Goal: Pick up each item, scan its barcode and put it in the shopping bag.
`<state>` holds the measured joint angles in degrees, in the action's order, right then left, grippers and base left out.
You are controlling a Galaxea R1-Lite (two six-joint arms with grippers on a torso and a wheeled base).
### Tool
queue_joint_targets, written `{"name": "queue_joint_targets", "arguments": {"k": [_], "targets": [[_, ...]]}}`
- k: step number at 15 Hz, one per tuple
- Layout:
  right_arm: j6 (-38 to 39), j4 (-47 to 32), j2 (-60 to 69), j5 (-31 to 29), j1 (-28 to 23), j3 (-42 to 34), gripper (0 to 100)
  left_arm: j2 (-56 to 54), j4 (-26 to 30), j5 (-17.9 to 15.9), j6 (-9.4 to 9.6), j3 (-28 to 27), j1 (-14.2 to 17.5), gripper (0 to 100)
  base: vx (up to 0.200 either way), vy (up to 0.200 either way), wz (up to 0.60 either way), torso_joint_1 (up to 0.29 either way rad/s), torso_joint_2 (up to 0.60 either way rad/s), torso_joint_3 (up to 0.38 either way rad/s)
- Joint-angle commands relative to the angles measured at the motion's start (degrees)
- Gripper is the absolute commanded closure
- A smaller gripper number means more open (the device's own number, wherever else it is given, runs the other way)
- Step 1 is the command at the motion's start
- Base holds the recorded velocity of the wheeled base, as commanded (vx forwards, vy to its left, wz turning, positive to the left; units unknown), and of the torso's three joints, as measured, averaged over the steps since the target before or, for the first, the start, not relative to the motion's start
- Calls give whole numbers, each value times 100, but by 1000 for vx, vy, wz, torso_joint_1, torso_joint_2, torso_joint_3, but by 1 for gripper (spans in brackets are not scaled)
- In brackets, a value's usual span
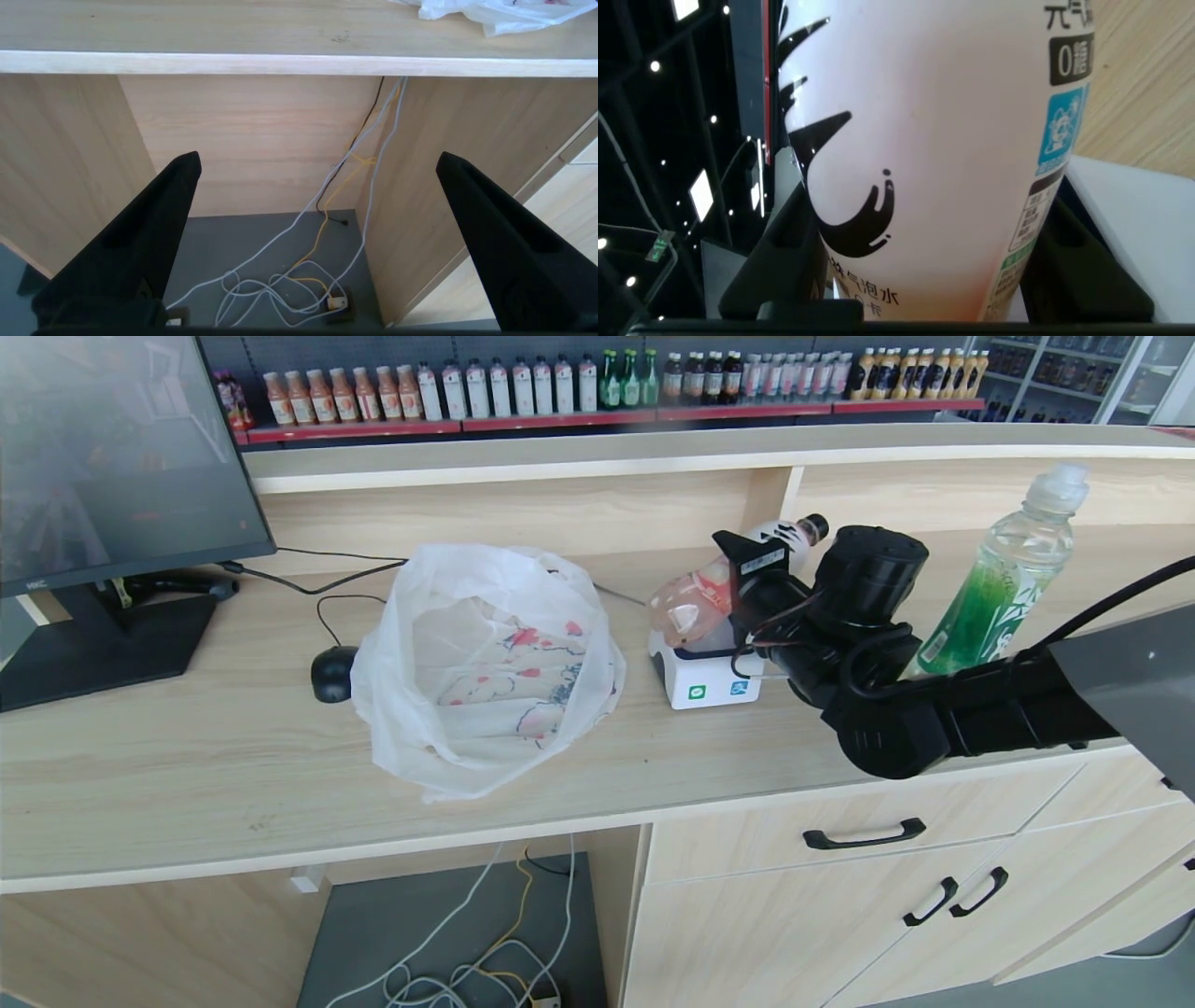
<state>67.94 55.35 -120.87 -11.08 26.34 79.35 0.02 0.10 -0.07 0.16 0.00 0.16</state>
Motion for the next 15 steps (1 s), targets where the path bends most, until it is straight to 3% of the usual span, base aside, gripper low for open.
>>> {"name": "queue_joint_targets", "arguments": {"k": [1, 8, 15], "targets": [[0, 3, -7, 1, 2, -16, 100, -2, -1, -1, -7, 0, 2, 0, 0, 0, 0, 0, 0, 0], [-35, 3, 143, -8, 20, 2, 100, -2, -1, -1, 2, 0, 2, 0, 0, 0, 0, 0, 0, 0], [-1046, 29, 688, -17, 319, -236, 100, -2, -1, -1, -7, 0, 2, 0, 0, 0, 0, 0, 0, 0]]}}
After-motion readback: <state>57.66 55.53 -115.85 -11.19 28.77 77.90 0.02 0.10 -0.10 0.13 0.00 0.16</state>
